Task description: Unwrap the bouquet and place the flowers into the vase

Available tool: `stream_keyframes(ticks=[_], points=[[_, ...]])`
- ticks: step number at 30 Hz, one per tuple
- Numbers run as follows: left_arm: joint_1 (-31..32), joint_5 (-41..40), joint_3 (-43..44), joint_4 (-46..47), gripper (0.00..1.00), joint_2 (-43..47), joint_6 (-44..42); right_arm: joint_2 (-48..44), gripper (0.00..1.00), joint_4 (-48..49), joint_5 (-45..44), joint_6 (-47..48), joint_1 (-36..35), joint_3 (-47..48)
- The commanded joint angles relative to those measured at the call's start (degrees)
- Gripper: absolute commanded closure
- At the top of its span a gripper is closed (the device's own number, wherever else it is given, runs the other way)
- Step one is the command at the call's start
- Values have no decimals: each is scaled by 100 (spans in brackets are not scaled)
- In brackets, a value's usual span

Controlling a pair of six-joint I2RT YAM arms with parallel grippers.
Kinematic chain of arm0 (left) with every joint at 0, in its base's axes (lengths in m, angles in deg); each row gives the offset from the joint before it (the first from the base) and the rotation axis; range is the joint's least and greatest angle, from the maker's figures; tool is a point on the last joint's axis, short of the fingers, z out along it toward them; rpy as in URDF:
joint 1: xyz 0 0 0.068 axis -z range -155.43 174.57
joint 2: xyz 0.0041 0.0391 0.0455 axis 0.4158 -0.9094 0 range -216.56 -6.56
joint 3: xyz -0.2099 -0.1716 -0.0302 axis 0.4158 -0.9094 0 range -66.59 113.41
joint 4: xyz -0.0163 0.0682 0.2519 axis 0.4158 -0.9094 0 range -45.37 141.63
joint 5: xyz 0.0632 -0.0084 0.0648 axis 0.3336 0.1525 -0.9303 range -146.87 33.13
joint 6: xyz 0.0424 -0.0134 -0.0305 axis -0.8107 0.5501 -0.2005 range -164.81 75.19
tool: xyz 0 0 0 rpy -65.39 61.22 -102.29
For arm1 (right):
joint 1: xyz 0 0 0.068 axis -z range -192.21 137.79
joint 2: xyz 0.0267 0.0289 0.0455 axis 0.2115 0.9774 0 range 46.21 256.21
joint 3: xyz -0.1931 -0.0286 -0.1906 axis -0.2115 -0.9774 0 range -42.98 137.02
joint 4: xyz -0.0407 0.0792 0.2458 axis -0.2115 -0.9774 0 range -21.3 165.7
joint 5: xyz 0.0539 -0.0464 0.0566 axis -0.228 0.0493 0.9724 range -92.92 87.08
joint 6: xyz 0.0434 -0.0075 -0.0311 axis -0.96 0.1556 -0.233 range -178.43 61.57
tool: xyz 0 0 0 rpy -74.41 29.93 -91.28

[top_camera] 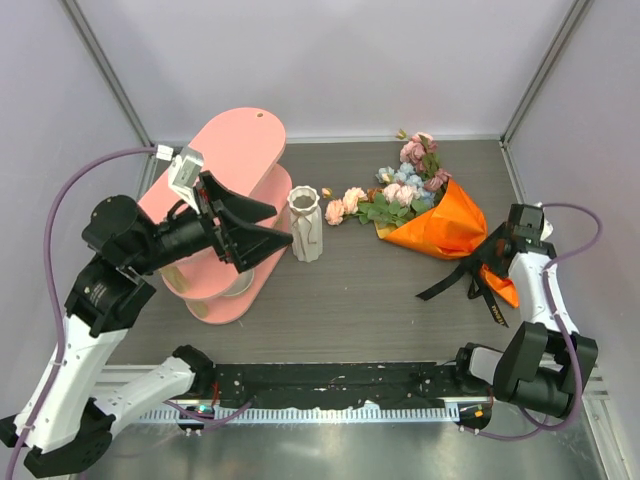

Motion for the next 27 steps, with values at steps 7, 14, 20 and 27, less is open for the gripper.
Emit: stream_keyframes(ticks=[7, 14, 20, 27], points=[[556, 435, -242, 311, 6, -98, 150, -314, 52, 1489, 1343, -499, 1, -1026], [697, 444, -348, 486, 9, -318, 229, -262, 58, 1428, 1061, -359, 1, -1193], [846, 277, -524, 803, 11, -440, 317, -595, 62, 1034, 1131, -236, 1, -1071], [1312, -83, -541, 882, 14, -774, 194, -1142, 42, 768, 1280, -516, -534, -1053]])
